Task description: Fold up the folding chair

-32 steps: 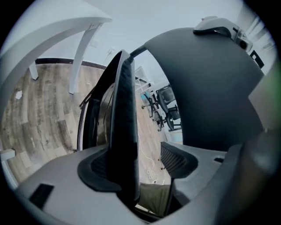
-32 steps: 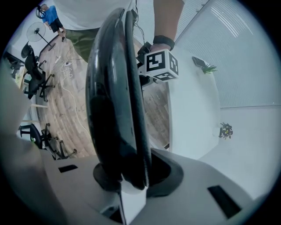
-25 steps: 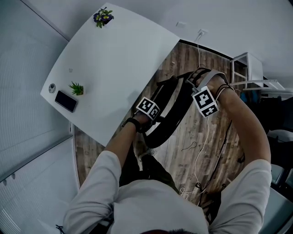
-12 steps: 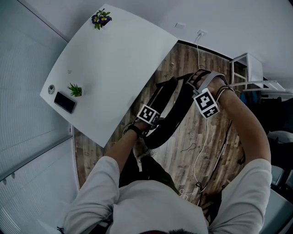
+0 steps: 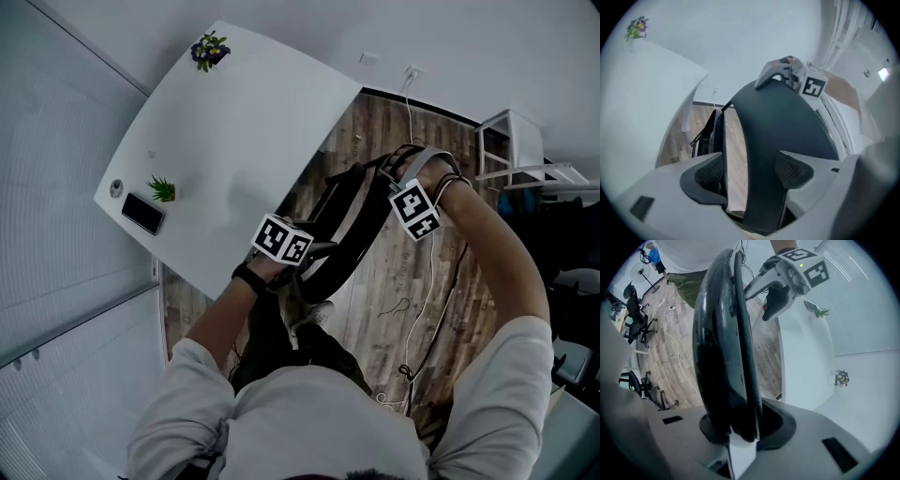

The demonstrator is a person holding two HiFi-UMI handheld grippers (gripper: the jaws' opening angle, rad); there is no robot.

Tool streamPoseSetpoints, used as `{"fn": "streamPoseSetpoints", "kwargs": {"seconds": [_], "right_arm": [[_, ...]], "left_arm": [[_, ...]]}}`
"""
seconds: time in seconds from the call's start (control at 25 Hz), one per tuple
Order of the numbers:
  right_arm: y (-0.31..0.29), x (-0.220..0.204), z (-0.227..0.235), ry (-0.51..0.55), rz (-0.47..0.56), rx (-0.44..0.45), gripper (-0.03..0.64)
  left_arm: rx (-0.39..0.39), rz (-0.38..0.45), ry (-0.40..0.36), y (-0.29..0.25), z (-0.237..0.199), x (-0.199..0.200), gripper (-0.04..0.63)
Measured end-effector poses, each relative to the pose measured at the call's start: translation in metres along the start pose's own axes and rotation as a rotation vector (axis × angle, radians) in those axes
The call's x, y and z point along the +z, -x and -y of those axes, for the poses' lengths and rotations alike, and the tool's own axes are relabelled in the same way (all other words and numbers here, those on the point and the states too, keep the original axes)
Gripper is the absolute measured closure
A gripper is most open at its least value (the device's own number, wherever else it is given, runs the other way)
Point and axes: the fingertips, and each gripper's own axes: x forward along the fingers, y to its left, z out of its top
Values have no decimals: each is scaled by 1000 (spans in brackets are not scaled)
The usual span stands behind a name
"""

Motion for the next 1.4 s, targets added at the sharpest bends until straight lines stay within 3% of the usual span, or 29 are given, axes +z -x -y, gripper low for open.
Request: {"fn": "streamPoseSetpoints", "kwargs": {"seconds": [0.28,0.4,0.48,0.64,0.68,0.8,0.92,1.4], "right_arm": [[0,0,5,-4,5,10,525],[0,0,7,-8,7,16,525],[0,0,10,-11,6,19,523],[-2,2,18,-10,3,26,525],[-3,2,20,-6,4,28,525],[-3,3,25,0,5,36,525],[-3,4,36,0,3,42,526],[-11,15,95,19,13,81,526]], "left_arm": [[-76,113,0,56,70,25,247],[-59,93,-61,58,97,19,239],[40,32,-143,46,103,7,227],[333,-110,-340,13,82,-12,227],[376,-131,-375,9,77,-13,230],[454,-188,-450,11,74,-10,358],[531,-252,-520,20,66,-8,385],[550,-245,-444,70,17,3,442]]}}
